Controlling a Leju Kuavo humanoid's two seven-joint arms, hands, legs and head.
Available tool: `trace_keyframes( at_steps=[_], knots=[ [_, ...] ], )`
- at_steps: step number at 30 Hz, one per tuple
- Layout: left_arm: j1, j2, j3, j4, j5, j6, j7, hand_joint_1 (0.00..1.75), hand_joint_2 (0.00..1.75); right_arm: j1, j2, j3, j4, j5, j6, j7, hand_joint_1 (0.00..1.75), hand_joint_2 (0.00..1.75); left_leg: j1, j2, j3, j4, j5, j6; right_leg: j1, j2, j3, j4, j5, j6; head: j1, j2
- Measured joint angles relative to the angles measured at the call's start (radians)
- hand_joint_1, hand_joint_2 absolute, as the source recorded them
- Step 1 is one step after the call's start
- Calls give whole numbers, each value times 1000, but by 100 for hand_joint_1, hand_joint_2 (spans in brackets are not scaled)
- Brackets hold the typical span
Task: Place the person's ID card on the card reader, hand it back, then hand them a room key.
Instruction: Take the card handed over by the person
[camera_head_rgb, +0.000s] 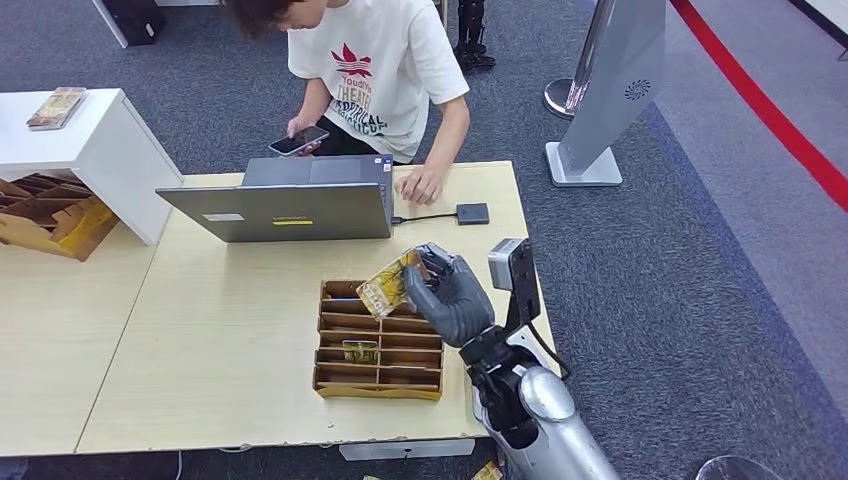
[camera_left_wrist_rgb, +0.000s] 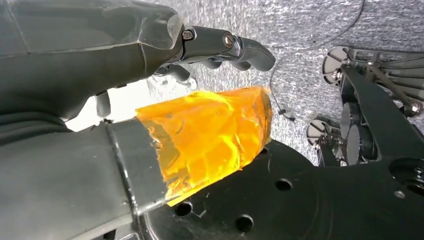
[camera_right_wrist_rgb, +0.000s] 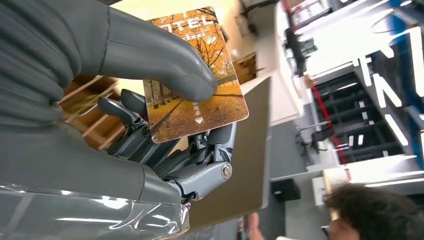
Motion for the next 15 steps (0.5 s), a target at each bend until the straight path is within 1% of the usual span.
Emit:
trace_keyframes(
  at_steps=[5,11,15],
  knots=[
    [6,-10,19,0,20,3,-6,0,0,37,-71,-30,1,4,5,5,175,175,0,0,0,0,0,0,0,0,0,0,0,0,0,0],
    [18,-24,42,0,37,5,-9,0,0,106,-175,-89,3,28,-1,20,175,175,0,-1,-1,0,-1,1,0,-1,0,0,0,0,0,0],
    [21,-29,48,0,38,8,-9,0,0,141,-215,-121,1,39,2,21,175,175,0,0,0,0,-1,1,0,-1,0,0,0,0,0,0]
  ],
)
